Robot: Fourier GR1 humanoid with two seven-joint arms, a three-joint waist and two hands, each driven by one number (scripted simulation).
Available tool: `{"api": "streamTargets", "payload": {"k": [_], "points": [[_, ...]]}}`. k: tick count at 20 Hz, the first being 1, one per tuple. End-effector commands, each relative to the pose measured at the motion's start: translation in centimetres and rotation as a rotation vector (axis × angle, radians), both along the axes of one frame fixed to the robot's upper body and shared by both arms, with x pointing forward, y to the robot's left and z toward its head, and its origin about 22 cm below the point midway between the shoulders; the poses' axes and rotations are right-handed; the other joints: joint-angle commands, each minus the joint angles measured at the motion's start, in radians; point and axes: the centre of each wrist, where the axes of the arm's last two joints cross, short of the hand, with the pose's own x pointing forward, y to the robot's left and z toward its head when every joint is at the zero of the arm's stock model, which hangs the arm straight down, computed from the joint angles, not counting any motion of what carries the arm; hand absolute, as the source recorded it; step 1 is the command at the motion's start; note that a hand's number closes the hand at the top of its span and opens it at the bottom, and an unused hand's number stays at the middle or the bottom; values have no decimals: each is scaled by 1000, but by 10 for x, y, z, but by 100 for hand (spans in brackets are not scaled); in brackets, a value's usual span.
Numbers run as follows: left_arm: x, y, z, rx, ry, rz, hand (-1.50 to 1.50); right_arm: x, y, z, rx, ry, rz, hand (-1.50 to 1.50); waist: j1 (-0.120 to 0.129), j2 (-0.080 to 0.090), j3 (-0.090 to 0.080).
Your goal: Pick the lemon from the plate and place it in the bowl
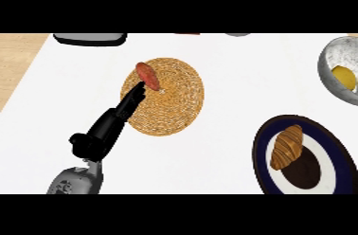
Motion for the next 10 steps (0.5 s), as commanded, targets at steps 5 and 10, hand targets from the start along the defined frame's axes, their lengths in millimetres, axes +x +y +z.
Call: {"api": "streamTargets", "payload": {"k": [5,10], "points": [[4,3,-1,10,-2,-3,0,-44,-51,12,212,-55,-123,-150,-6,8,3],[0,10,-8,-9,2,33,0,-85,-85,16,285,-109,-185,-150,-17,9,5]]}}
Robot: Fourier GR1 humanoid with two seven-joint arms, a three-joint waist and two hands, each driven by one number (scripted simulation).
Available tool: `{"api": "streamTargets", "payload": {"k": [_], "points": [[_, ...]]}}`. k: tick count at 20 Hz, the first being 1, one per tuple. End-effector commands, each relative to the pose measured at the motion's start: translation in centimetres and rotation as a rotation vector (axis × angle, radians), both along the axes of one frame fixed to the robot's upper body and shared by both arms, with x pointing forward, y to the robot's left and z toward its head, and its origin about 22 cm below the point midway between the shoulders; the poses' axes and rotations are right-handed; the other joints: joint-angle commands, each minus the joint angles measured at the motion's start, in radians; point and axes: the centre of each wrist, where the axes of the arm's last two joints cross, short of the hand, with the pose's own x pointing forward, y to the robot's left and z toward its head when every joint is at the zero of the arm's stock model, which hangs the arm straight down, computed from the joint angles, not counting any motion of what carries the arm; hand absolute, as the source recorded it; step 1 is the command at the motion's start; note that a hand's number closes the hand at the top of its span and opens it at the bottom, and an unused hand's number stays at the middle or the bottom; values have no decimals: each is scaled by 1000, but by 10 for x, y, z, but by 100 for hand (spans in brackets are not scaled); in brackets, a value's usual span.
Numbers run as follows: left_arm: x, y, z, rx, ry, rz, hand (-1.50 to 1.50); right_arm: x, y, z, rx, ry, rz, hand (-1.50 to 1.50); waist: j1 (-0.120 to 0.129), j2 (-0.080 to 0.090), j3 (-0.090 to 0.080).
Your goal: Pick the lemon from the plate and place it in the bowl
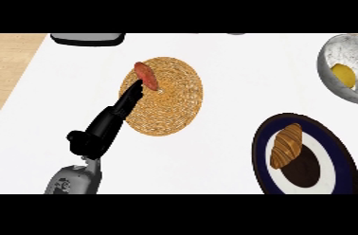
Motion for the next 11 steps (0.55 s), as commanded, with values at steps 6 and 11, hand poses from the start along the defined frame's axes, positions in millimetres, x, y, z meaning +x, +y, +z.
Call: {"api": "streamTargets", "payload": {"k": [6,11], "points": [[-3,-2,-1,-11,-5,10,0,-61,-45,4,94,-56,-57,-150,-10,3,6],[-9,6,-6,-16,-4,9,0,-85,-58,0,109,-35,6,-150,-9,-1,8]]}}
